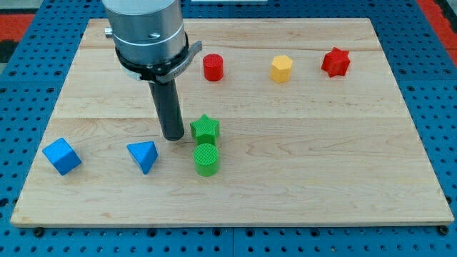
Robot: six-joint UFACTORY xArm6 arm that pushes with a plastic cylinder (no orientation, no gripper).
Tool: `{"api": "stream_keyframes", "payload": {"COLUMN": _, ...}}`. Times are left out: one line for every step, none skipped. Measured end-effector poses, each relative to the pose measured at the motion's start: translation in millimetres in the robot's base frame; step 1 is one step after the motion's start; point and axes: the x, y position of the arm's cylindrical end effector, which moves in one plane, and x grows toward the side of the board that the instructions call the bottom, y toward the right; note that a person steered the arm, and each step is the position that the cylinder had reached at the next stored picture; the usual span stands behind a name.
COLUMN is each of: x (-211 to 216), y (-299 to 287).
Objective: Move the green star parallel right to the green circle
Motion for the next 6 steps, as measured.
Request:
{"api": "stream_keyframes", "payload": {"x": -9.6, "y": 46.6}}
{"api": "stream_keyframes", "payload": {"x": -9.6, "y": 100.0}}
{"api": "stream_keyframes", "payload": {"x": 11.4, "y": 114.9}}
{"api": "stream_keyframes", "payload": {"x": 30.6, "y": 157.9}}
{"api": "stream_keyframes", "payload": {"x": 12.2, "y": 148.7}}
{"api": "stream_keyframes", "payload": {"x": -20.9, "y": 137.2}}
